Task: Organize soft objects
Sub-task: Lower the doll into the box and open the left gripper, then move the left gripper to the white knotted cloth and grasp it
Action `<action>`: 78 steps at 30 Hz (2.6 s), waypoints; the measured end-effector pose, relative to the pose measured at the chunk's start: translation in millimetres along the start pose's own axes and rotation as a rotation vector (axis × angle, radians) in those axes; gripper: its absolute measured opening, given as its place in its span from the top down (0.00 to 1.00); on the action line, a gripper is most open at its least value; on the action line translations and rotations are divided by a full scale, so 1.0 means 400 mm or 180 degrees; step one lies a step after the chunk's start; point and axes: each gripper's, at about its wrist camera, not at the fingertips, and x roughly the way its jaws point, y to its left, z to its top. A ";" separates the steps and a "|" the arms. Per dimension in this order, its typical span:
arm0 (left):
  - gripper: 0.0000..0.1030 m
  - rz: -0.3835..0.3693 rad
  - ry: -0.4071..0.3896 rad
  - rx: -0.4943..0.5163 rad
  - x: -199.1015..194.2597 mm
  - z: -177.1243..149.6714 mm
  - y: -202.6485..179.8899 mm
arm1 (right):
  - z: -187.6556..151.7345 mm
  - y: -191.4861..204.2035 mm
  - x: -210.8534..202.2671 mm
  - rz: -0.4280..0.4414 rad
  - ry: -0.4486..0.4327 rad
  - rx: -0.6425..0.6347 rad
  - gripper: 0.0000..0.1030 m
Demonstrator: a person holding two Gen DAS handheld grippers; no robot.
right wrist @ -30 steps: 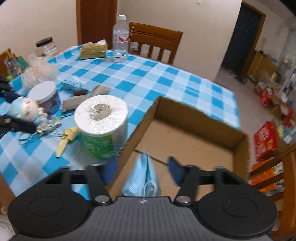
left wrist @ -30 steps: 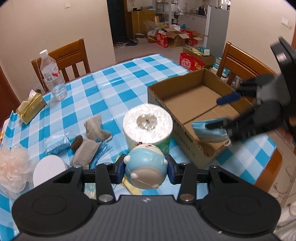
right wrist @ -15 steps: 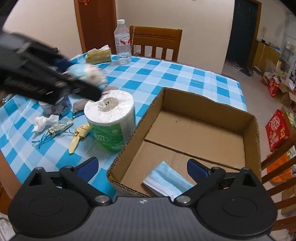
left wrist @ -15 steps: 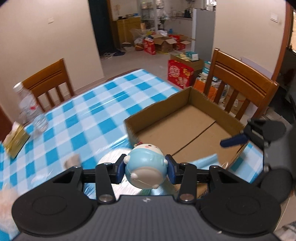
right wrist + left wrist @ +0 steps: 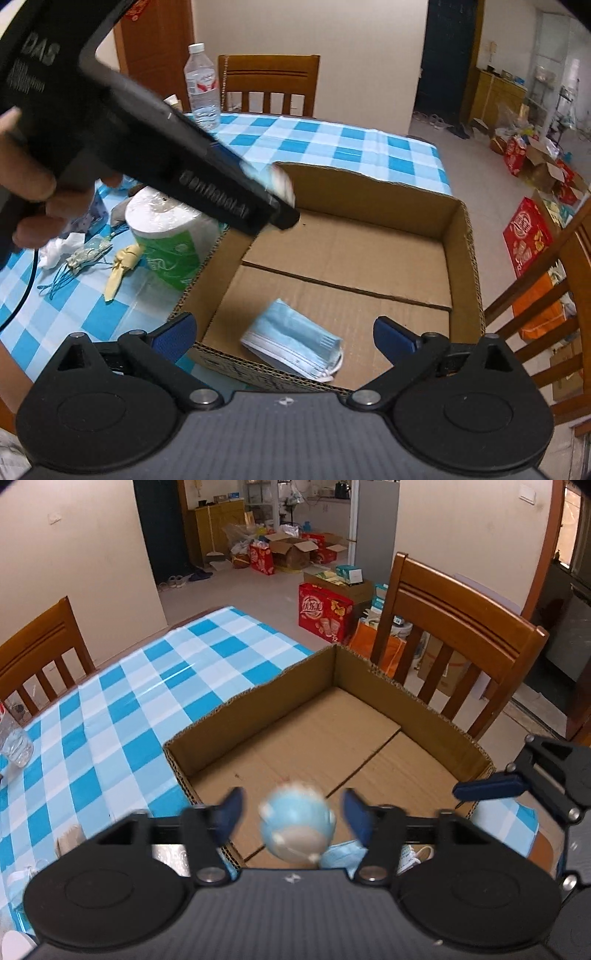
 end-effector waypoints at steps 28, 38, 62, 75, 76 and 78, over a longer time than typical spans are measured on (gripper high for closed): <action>0.02 0.0525 -0.0255 -0.0626 -0.186 -0.211 0.064 | 0.021 0.045 0.026 -0.0216 0.0043 0.0064 0.00; 0.02 0.0472 -0.0168 -0.0596 -0.239 -0.348 0.160 | 0.035 0.179 0.025 -0.0181 0.0150 0.0161 0.00; 0.02 0.0729 0.0146 -0.0764 -0.244 -0.635 0.442 | 0.050 0.512 0.141 -0.0048 0.0339 0.0016 0.00; 0.29 0.0890 0.0189 -0.0955 -0.173 -0.676 0.520 | 0.043 0.550 0.207 -0.0003 0.0480 -0.0048 0.00; 0.32 0.0891 0.0193 -0.0960 -0.169 -0.675 0.521 | 0.042 0.549 0.211 -0.0007 0.0487 -0.0047 0.00; 0.35 0.0871 0.0201 -0.0975 -0.164 -0.675 0.524 | 0.042 0.546 0.218 -0.0009 0.0502 -0.0038 0.00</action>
